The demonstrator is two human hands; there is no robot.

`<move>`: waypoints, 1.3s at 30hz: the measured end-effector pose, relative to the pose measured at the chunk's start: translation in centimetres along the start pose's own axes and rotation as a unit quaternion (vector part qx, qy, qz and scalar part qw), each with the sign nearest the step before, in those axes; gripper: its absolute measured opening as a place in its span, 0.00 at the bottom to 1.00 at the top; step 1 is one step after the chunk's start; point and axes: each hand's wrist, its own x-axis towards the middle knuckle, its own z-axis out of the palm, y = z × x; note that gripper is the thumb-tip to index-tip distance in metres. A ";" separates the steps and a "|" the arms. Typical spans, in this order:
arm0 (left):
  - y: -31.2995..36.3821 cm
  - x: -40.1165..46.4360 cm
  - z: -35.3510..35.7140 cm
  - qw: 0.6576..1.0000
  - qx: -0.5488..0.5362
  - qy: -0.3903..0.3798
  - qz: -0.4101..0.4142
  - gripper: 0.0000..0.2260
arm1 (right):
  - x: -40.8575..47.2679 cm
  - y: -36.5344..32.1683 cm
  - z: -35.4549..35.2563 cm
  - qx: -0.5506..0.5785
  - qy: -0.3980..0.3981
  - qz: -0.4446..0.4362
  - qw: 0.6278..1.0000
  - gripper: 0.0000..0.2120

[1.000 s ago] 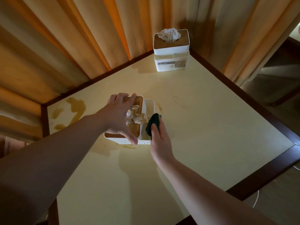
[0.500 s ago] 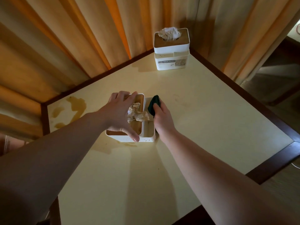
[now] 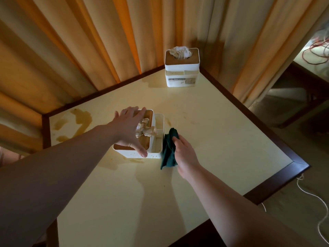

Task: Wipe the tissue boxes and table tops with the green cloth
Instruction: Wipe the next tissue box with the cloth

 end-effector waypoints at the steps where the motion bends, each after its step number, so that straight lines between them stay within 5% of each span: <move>1: 0.1 -0.1 -0.1 1.000 0.005 -0.004 -0.001 0.76 | -0.1 -0.4 -0.6 -0.004 -0.001 0.007 1.000 0.14; 8: 3.4 -1.0 -0.5 0.998 -0.027 0.044 0.032 0.71 | -0.8 -3.2 -7.0 -0.066 -0.014 0.033 0.997 0.13; 14: 11.4 -0.9 0.8 0.968 -0.130 0.154 0.148 0.28 | -0.2 -4.2 -12.3 -0.179 0.029 0.006 0.983 0.14; 17: 14.7 0.2 1.7 0.968 -0.161 0.136 0.135 0.19 | 0.3 -4.8 -14.5 -0.241 0.031 -0.001 0.970 0.27; 19: 16.5 1.3 2.3 0.977 -0.165 0.101 0.094 0.18 | 0.7 -5.2 -15.7 -0.307 0.013 -0.035 0.951 0.27; 23: 17.5 3.0 4.8 0.994 -0.109 0.021 0.019 0.17 | 1.8 -4.9 -17.3 -0.442 0.021 -0.100 0.891 0.21; 27: 17.3 3.1 7.1 0.998 -0.056 0.020 -0.024 0.16 | 1.7 -3.1 -16.9 -0.603 0.001 -0.249 0.758 0.21; 30: 17.8 2.8 7.8 0.995 -0.069 0.035 -0.058 0.17 | 1.1 -1.1 -16.5 -0.649 -0.042 -0.310 0.693 0.19; 39: 16.8 2.3 9.0 0.959 -0.259 0.007 -0.111 0.10 | 3.0 -1.8 -18.2 -0.708 -0.077 -0.319 0.625 0.21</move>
